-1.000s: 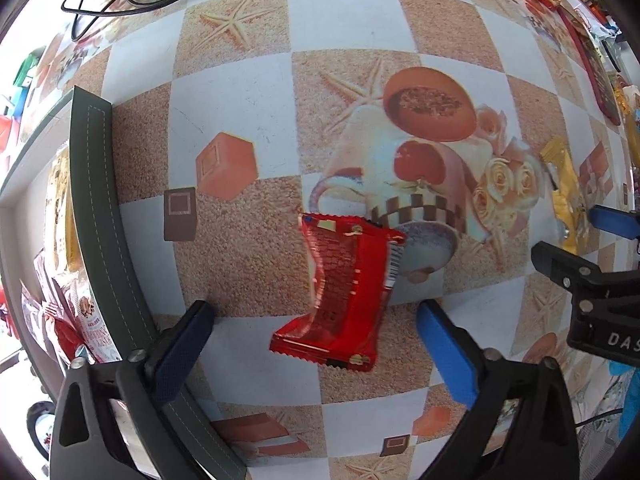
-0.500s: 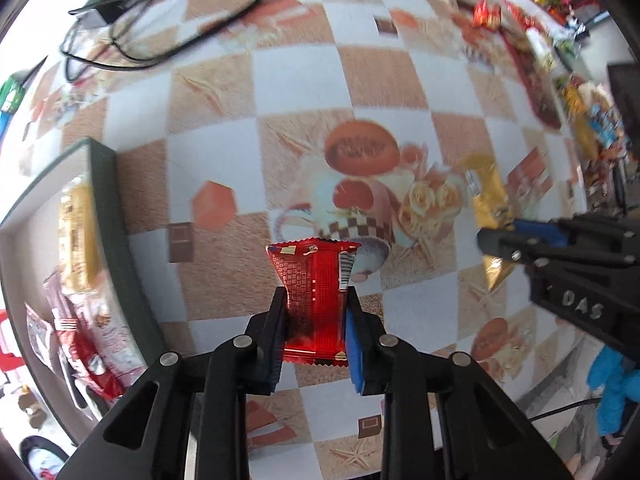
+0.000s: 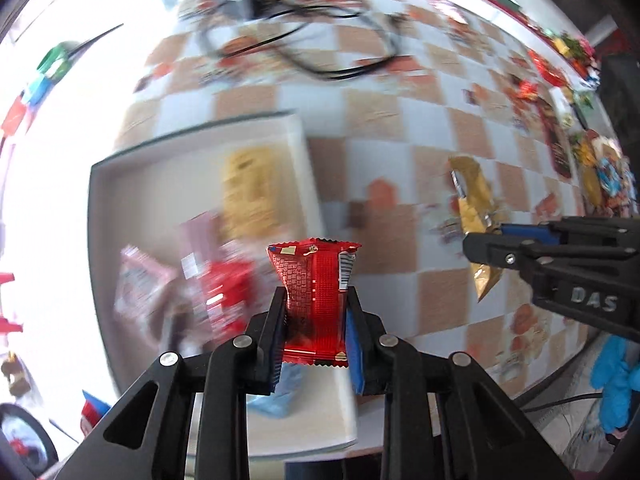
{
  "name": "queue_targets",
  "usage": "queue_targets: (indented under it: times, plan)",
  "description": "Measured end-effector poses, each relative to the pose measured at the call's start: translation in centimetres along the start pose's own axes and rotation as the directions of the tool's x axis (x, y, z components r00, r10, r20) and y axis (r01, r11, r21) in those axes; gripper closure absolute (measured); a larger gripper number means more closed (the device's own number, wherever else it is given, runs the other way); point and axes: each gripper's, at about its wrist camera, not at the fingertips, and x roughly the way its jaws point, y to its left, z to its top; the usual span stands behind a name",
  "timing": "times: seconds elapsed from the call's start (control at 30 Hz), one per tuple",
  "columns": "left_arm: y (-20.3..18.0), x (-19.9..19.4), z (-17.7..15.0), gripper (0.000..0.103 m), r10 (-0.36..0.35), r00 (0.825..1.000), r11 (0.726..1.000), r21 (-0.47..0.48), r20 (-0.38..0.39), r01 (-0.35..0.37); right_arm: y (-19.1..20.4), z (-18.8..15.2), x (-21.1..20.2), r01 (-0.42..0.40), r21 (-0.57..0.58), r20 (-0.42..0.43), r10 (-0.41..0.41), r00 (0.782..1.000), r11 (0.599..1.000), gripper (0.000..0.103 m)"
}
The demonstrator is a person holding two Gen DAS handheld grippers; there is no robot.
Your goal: Organize snacks
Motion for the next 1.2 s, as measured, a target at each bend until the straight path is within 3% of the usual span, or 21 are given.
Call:
queue_targets:
  times: [0.27,0.53,0.57,0.63,0.7,0.83,0.87,0.9,0.97,1.13,1.2]
  plan:
    - [6.5,0.6,-3.4,0.074,0.025,0.999,0.994,-0.102,-0.046,-0.029,9.4,-0.2,3.5,-0.034,-0.139,-0.058,0.027,0.998,0.990,0.080]
    - [8.4,1.6,-5.0,0.071,0.033,0.997,0.993,-0.106,-0.073,-0.040,13.8,0.4,7.1,0.006,-0.183,-0.102,-0.025,0.994,0.983,0.079]
    - [8.5,1.6,-5.0,0.069,0.036,0.996,0.993,-0.108,-0.076,-0.045,14.2,0.5,7.5,0.013,-0.186,-0.107,-0.033,0.994,0.983,0.079]
    - [8.8,1.5,-5.1,0.046,0.055,0.996,0.991,-0.117,-0.075,-0.063,14.8,0.5,8.0,0.025,-0.190,-0.121,-0.049,0.991,0.981,0.079]
    - [9.2,1.2,-5.2,0.030,0.074,0.995,0.988,-0.130,-0.061,-0.081,15.1,0.8,8.8,0.041,-0.194,-0.132,-0.067,0.989,0.980,0.079]
    - [10.0,0.9,-5.2,0.023,0.061,0.997,0.985,-0.160,-0.057,-0.069,15.7,0.7,9.4,0.068,-0.195,-0.140,-0.096,0.985,0.978,0.078]
    - [10.0,1.1,-5.2,0.021,0.075,0.995,0.984,-0.160,-0.065,-0.085,16.0,0.8,9.7,0.073,-0.196,-0.139,-0.101,0.985,0.978,0.068]
    - [10.1,1.1,-5.2,0.018,0.089,0.993,0.982,-0.159,-0.073,-0.099,16.2,0.8,9.6,0.083,-0.194,-0.129,-0.109,0.986,0.978,0.045]
    - [10.2,1.3,-5.3,0.015,0.107,0.990,0.979,-0.165,-0.092,-0.121,16.6,0.8,9.2,0.104,-0.203,-0.096,-0.125,0.988,0.974,0.022]
    - [10.7,1.4,-6.0,0.014,0.100,0.990,0.978,-0.174,-0.104,-0.117,17.8,0.6,9.0,0.135,-0.236,-0.074,-0.156,0.985,0.962,0.021]
    - [10.9,1.4,-6.1,0.014,0.118,0.988,0.977,-0.164,-0.098,-0.133,18.0,0.4,8.7,0.157,-0.230,-0.055,-0.174,0.983,0.960,0.000]
